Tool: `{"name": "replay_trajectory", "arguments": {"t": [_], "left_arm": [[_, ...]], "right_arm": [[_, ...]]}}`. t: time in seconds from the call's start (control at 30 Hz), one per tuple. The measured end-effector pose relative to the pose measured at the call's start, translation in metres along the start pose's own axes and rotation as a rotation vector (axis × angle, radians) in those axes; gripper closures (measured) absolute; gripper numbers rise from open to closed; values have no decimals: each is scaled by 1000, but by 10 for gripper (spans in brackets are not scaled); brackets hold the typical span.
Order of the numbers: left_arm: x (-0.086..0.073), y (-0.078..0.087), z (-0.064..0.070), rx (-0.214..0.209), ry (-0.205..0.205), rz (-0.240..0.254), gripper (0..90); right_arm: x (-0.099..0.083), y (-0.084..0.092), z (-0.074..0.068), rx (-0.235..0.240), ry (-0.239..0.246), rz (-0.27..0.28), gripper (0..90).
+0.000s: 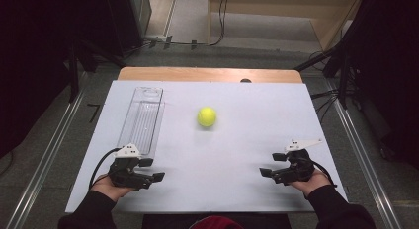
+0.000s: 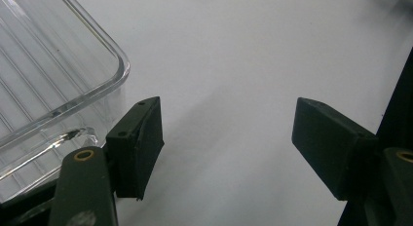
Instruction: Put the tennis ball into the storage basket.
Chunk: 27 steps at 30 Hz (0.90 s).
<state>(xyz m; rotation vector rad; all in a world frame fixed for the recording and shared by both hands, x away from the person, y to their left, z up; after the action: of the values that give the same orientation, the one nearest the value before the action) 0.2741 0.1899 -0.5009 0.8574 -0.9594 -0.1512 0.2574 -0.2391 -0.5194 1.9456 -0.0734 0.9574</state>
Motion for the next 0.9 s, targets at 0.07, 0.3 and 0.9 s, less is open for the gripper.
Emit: {"name": "replay_trajectory", "arguments": {"t": [0.07, 0.3, 0.9], "left_arm": [[0, -1, 1, -1, -1, 2, 277], [0, -1, 1, -2, -1, 1, 278], [0, -1, 1, -7, -4, -3, 278]], "right_arm": [[0, -1, 0, 1, 1, -2, 141], [0, -1, -1, 5, 3, -4, 142], [-2, -2, 0, 4, 2, -20, 142]]}}
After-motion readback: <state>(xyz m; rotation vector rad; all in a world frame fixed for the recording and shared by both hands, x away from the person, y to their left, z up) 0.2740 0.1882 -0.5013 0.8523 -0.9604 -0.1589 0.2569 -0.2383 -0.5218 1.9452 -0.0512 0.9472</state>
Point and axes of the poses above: each handheld gripper's, and its own axes: y roughly backward along the jaws, x roughly out of its top, z roughly to its right, the point moved 5 cm from there along -y, roughly forward along the jaws, and after that the axes turned 3 degrees about -x, right-handed, at the moved point
